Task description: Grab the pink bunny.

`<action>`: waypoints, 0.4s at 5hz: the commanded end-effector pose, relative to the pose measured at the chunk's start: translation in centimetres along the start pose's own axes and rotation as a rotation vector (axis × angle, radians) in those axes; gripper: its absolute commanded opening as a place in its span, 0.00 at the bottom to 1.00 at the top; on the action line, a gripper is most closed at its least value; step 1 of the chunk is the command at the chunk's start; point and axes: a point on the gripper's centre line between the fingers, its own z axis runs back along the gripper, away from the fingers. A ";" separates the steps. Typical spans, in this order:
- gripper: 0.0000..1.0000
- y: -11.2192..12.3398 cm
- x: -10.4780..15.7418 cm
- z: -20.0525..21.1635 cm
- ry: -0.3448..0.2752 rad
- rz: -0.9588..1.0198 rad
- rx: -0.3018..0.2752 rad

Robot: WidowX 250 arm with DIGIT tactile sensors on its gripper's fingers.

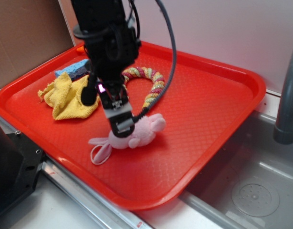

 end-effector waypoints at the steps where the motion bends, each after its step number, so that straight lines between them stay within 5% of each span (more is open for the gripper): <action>1: 0.89 -0.9 0.0 -3.2 0.043 -0.035 0.024; 2: 0.00 -1.0 -0.1 -3.4 0.050 0.001 0.026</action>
